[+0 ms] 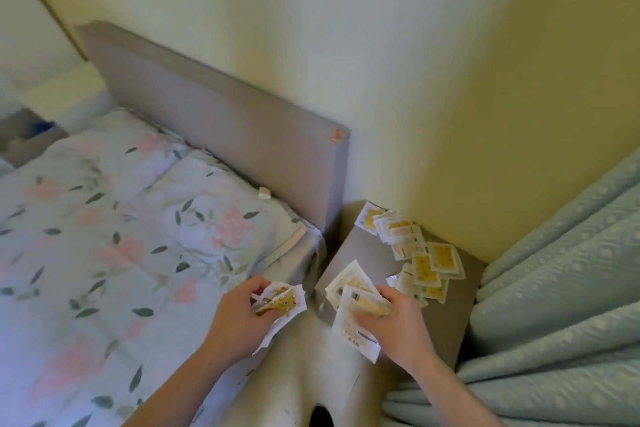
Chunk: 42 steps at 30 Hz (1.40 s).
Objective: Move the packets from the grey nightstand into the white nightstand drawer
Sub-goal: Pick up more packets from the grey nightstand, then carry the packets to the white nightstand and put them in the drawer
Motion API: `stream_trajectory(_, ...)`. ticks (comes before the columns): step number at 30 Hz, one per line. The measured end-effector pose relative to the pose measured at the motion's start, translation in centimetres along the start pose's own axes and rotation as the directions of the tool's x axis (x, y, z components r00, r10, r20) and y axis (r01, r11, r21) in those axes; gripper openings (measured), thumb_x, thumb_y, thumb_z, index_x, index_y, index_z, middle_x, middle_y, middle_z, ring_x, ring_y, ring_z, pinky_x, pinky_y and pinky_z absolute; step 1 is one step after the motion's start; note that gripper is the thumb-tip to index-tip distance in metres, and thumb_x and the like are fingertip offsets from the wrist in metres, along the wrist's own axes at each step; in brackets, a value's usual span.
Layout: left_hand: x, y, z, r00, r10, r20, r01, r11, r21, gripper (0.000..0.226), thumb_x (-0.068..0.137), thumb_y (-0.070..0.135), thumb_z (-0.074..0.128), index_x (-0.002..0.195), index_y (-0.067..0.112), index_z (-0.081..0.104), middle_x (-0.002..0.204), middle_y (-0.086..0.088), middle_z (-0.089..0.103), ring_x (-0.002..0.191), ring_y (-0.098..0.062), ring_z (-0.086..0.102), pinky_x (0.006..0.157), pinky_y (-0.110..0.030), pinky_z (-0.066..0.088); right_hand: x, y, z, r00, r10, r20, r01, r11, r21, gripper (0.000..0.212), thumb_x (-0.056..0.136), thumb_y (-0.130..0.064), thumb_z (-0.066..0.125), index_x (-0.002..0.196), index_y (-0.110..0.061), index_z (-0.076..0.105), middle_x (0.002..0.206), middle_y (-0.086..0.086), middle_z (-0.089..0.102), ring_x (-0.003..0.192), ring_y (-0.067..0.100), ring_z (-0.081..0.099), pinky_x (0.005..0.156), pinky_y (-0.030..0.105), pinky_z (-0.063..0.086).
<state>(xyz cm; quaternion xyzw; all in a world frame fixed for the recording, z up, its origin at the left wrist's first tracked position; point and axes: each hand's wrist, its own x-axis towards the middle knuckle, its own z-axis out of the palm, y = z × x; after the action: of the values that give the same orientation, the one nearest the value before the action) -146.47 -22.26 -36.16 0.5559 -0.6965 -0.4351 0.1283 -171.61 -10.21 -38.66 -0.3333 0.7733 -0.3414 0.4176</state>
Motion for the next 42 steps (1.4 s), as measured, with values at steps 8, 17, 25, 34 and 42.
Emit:
stream_trajectory(8,-14.1,-9.7,-8.3,0.938,-0.171,-0.300,0.146,0.984,-0.106,0.018,0.079,0.023,0.081,0.081,0.033,0.066,0.071,0.013,0.067,0.060,-0.004,0.056,0.058,-0.023,0.042,-5.7,-7.2,11.8,0.920,-0.256,0.298,0.303,0.945,-0.124,0.009,0.081,-0.026,0.079,0.087,-0.029,0.073,0.079,-0.010,0.075,0.071,0.004,0.069,0.057,0.020,0.053)
stream_trajectory(17,-36.3,-22.6,-18.3,0.762,-0.341,-0.550,0.225,0.937,-0.268,0.019,0.078,0.036,0.080,0.088,0.026,0.068,0.067,0.005,0.065,0.056,-0.016,0.051,0.053,-0.029,0.037,-20.3,-12.8,31.1,0.703,-0.431,0.566,0.583,0.805,-0.112,0.013,0.075,-0.019,0.076,0.081,-0.028,0.069,0.069,-0.009,0.069,0.061,0.009,0.058,0.057,0.027,0.046)
stream_trajectory(25,-55.3,-32.4,-25.0,0.562,-0.483,-0.671,0.341,0.875,-0.344,0.020,0.083,0.019,0.077,0.082,0.033,0.063,0.068,0.026,0.064,0.055,-0.003,0.054,0.048,-0.019,0.037,-36.7,-14.8,47.1,0.478,-0.429,0.766,0.673,0.740,-0.006,0.018,0.077,-0.012,0.076,0.085,-0.027,0.068,0.067,-0.007,0.063,0.056,0.009,0.046,0.051,0.019,0.036)
stream_trajectory(34,-70.3,-42.3,-31.6,0.273,-0.573,-0.773,0.365,0.805,-0.468,0.036,0.085,0.021,0.078,0.082,0.046,0.052,0.078,0.018,0.062,0.067,-0.002,0.056,0.058,-0.019,0.043,-50.9,-19.4,64.3,0.198,-0.411,0.890,0.780,0.616,0.111,0.025,0.079,-0.013,0.082,0.088,-0.033,0.071,0.083,-0.015,0.073,0.072,0.004,0.068,0.058,0.017,0.049)
stream_trajectory(42,-82.1,-53.1,-38.5,0.045,-0.673,-0.738,0.418,0.684,-0.599,0.021,0.081,0.022,0.077,0.083,0.035,0.060,0.066,0.017,0.064,0.052,-0.011,0.048,0.050,-0.026,0.037,-62.6,-21.5,81.9,0.000,-0.343,0.939,0.758,0.613,0.224,0.028,0.078,-0.009,0.080,0.093,-0.032,0.074,0.084,-0.015,0.075,0.071,0.004,0.070,0.060,0.020,0.052)
